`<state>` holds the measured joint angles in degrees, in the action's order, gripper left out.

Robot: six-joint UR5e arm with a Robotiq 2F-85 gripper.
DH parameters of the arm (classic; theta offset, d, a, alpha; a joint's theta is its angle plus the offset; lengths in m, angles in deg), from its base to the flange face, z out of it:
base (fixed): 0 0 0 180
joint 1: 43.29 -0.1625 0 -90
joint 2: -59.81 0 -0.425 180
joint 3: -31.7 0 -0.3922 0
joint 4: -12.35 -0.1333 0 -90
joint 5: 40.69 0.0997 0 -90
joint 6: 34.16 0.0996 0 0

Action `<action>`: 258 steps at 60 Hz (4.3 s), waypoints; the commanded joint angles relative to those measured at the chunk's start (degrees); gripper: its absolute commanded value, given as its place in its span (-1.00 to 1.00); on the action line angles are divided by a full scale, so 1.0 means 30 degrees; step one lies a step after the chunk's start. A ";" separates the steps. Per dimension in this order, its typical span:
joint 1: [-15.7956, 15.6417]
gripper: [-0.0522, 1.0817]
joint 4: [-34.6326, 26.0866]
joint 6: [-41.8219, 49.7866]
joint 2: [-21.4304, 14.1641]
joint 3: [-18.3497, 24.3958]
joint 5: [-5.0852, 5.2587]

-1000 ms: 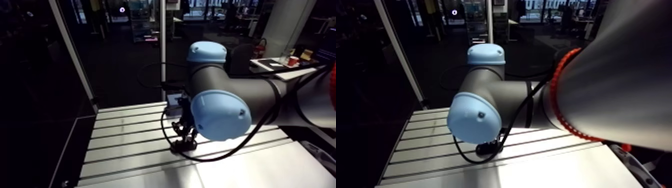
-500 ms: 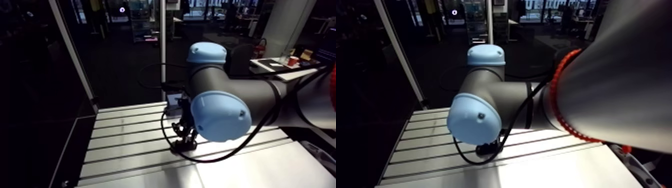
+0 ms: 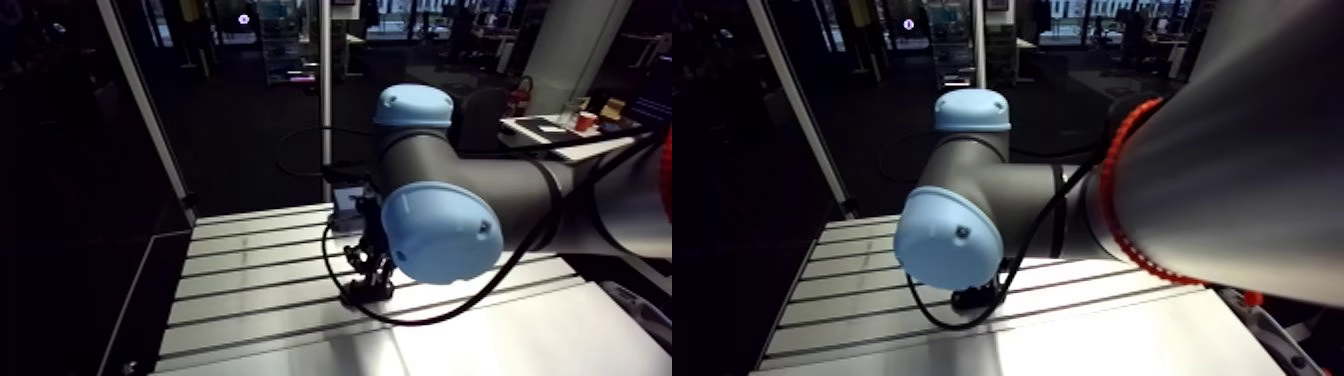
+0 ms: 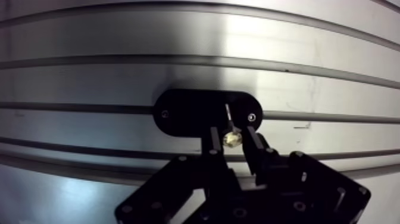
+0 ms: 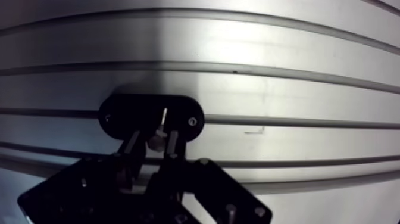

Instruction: Pick up the M10 bolt and insert it into the hex recess until seated.

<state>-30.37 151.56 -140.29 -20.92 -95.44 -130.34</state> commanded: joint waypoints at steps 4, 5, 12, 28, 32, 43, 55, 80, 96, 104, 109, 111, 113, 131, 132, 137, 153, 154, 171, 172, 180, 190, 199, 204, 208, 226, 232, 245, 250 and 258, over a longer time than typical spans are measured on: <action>0.0003 0.26 -0.0005 -0.0001 0.0003 0.0000 -0.0039; 0.0003 0.26 -0.0005 -0.0001 0.0003 0.0000 -0.0039; 0.0003 0.27 -0.0008 -0.0030 0.0032 0.0000 -0.0018; 0.0003 0.31 -0.0008 -0.0030 0.0032 0.0000 -0.0043; 0.0003 0.32 -0.0008 -0.0030 0.0032 0.0000 -0.0043; 0.0003 0.34 -0.0008 -0.0059 0.0032 0.0000 -0.0014; 0.0003 0.41 -0.0008 -0.0059 0.0149 0.0025 -0.0014; -0.0027 0.52 -0.0200 -0.0030 -0.0256 0.0574 0.0128; -0.0110 0.53 -0.1712 -0.0026 -0.0407 0.1801 0.0396; -0.0148 0.55 -0.3335 -0.0055 -0.0437 0.2987 0.0542; -0.0061 0.59 -0.4356 -0.0171 -0.0437 0.3846 0.0568; -0.0052 0.58 -0.4781 -0.0355 -0.0437 0.4436 0.0547; -0.0052 0.58 -0.4781 -0.0355 -0.0437 0.4436 0.0547; -0.0026 0.66 -0.8054 -0.2392 0.0358 0.8318 0.0372; -0.0026 0.66 -0.8054 -0.2392 0.0358 0.8318 0.0372; -0.0027 0.67 -0.8994 -0.2432 0.0802 0.9424 0.0342; -0.0056 0.67 -1.2080 -0.4769 0.2916 1.3106 -0.0500; -0.0056 0.67 -1.2080 -0.4769 0.2916 1.3106 -0.0500; -0.0783 0.67 -1.4367 -0.5908 0.4367 1.5296 -0.1303; -0.0788 0.67 -1.4367 -0.6118 0.4369 1.5297 -0.1303; -0.0817 0.67 -1.4304 -0.6355 0.4477 1.5350 -0.1328; -0.0934 0.67 -1.4417 -0.6828 0.4973 1.5438 -0.1308; -0.0989 0.67 -1.4401 -0.7180 0.5130 1.5473 -0.1328; -0.0994 0.67 -1.4318 -0.7155 0.5313 1.5522 -0.1358; -0.1105 0.67 -1.4255 -0.7176 0.5564 1.5804 -0.1386; -0.1452 0.67 -1.4387 -0.7437 0.6453 1.6878 -0.1362; -0.1492 0.67 -1.4479 -0.7473 0.6699 1.7322 -0.1362; -0.1783 0.67 -1.4978 -0.7449 0.7509 1.8127 -0.1870; -0.1843 0.67 -1.5041 -0.7444 0.7791 1.8252 -0.1919; -0.1869 0.67 -1.5041 -0.7419 0.7881 1.8281 -0.1919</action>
<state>-35.65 106.74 -162.63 1.61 -41.33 -135.72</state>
